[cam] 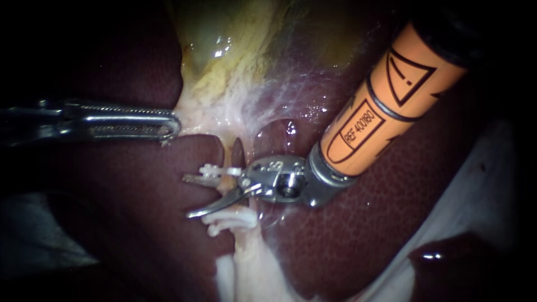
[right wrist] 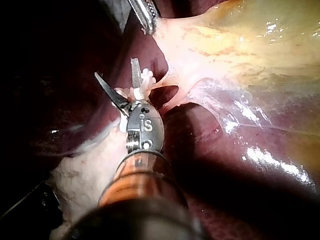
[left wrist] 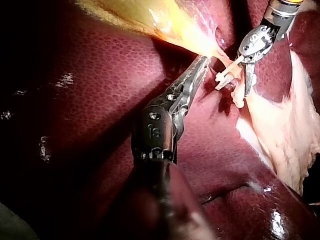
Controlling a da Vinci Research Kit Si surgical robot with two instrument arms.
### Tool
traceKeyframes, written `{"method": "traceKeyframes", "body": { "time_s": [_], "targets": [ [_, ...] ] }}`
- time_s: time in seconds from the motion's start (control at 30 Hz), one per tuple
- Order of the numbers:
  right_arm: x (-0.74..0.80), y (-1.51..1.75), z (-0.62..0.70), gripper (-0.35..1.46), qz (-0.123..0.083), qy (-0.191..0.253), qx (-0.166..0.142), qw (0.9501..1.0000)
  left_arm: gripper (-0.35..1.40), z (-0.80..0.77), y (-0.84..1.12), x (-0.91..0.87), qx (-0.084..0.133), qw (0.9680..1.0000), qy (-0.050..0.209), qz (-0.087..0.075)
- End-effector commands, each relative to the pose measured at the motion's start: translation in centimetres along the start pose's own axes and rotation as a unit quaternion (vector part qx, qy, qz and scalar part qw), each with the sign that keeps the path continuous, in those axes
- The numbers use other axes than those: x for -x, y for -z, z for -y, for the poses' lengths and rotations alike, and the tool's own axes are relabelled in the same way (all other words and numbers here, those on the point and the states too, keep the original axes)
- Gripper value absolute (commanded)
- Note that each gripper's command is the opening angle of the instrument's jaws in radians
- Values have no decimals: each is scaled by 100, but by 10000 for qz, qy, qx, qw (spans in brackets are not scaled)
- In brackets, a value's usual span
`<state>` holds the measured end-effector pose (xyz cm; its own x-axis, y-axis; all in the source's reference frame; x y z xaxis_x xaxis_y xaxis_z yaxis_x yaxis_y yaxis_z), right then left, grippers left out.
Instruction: Go to the cutting position left tube
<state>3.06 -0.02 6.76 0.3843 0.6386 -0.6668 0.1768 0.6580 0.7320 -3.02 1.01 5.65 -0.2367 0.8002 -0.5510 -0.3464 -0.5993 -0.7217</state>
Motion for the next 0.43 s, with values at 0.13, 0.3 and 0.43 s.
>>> {"method": "traceKeyframes", "body": {
  "time_s": [0.13, 0.3, 0.43],
  "targets": [
    [-1, 0, 2, 124, 1, 0, -25, 10000, -35, 0, 0, 0, 5, 10000, -3, 0],
    [0, 0, 1, 124, 1, 0, -23, 10000, -35, 0, 0, 0, 5, 10000, -3, -1],
    [1, 0, 0, 124, 3, 4, -22, 10000, -35, 0, 0, 0, 4, 10000, -3, -1]
  ]
}}
